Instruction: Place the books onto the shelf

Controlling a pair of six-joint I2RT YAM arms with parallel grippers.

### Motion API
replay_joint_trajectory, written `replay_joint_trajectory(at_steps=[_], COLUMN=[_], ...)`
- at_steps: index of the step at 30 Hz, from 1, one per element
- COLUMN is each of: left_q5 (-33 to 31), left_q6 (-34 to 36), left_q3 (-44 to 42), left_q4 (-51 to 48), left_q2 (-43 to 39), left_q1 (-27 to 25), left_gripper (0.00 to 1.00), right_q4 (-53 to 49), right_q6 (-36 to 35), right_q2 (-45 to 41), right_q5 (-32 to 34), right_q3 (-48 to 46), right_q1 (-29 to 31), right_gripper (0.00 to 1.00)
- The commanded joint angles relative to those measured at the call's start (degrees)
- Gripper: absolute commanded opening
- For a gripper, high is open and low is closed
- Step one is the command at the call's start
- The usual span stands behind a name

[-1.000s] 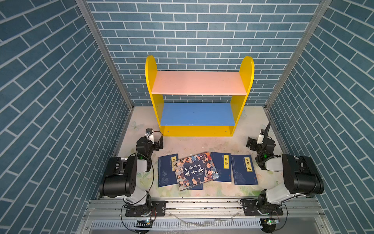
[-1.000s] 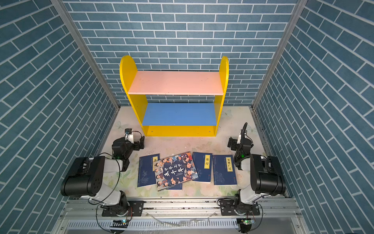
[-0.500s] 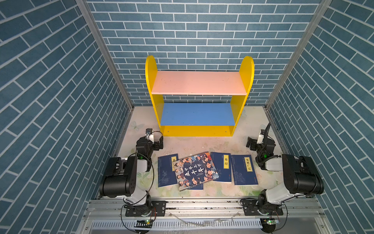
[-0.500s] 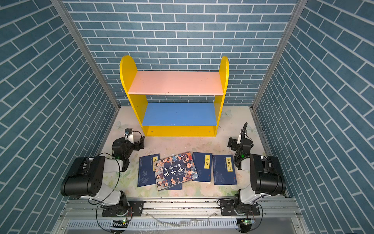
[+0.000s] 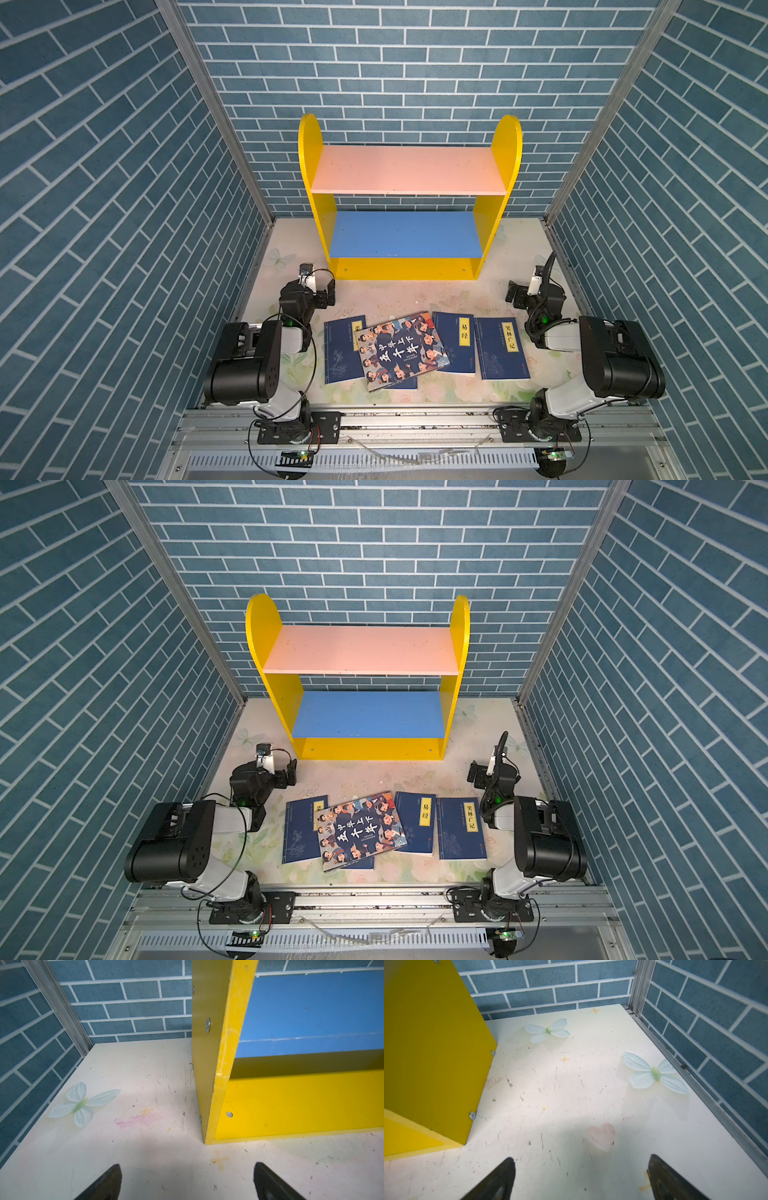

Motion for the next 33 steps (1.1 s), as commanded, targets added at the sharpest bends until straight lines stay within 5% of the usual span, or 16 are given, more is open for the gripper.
replay_joint_trajectory(at_steps=[1, 22, 29, 33], left_q5=[-0.38, 0.40, 2.22, 2.53], left_q6=[-0.15, 1.09, 2.03, 4.47], left_q3=[0.21, 0.95, 4.36, 6.73], left_q4=[-0.89, -2.49, -17.99, -31.33], left_q2=[-0.49, -0.99, -11.65, -18.89], left_q1=[-0.17, -0.88, -0.88, -0.88], left_gripper=[1.00, 1.00, 1.00, 1.00], right_q4=[0.19, 0.15, -5.02, -16.74], right_q6=[-2.77, -2.71, 0.08, 1.02], right_q2=[-0.35, -0.34, -5.05, -11.18], right_q5=[-0.33, -0.32, 7.93, 10.46], right_q3=[0.81, 0.86, 1.63, 5.51], right_q1=[0.24, 0.17, 0.31, 0.40], right_gripper=[0.99, 0.99, 0.98, 0.96])
